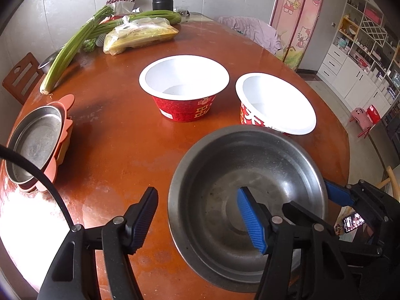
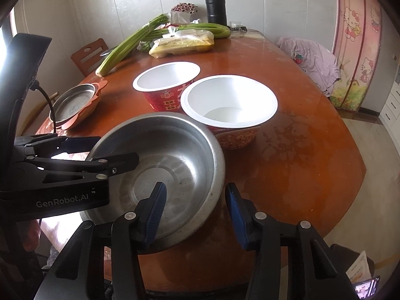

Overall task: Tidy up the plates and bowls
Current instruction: 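Close the left tool on the rim of the large steel bowl, then lift the steel bowl with the left tool and carry it toward the plate stack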

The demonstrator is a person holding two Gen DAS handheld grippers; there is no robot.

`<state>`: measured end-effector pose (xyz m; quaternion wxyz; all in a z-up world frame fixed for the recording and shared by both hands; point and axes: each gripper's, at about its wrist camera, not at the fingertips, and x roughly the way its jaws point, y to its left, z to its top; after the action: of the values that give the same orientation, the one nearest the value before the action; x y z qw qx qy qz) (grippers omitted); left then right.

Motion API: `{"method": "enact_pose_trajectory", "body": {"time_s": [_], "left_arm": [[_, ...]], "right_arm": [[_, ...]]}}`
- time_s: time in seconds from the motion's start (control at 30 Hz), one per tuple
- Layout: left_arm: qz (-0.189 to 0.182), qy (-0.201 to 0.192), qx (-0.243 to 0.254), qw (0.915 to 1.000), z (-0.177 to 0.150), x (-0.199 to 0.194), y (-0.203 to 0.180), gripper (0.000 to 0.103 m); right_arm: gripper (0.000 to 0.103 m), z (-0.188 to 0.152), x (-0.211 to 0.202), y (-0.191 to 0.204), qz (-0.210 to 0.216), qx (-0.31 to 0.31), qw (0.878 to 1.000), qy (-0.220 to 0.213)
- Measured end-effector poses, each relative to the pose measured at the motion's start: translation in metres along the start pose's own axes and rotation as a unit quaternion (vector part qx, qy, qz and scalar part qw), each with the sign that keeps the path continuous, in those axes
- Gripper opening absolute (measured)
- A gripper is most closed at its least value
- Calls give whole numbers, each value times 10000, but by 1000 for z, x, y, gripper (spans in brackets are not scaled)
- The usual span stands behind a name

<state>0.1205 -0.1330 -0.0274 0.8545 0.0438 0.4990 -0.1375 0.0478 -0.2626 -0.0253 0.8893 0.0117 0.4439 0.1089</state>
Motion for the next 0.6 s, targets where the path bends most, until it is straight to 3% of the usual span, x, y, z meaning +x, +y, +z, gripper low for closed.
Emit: {"method": "enact_pose_trajectory", "body": {"time_s": [0.2, 0.6], "left_arm": [[-76, 63, 43, 9999, 0, 4, -5, 56], [-180, 95, -55, 9998, -1, 2, -1, 55]], "right_arm": [[48, 0, 6, 7, 129, -41, 9999, 101], [48, 4, 3, 13, 78, -134, 9999, 38]]}}
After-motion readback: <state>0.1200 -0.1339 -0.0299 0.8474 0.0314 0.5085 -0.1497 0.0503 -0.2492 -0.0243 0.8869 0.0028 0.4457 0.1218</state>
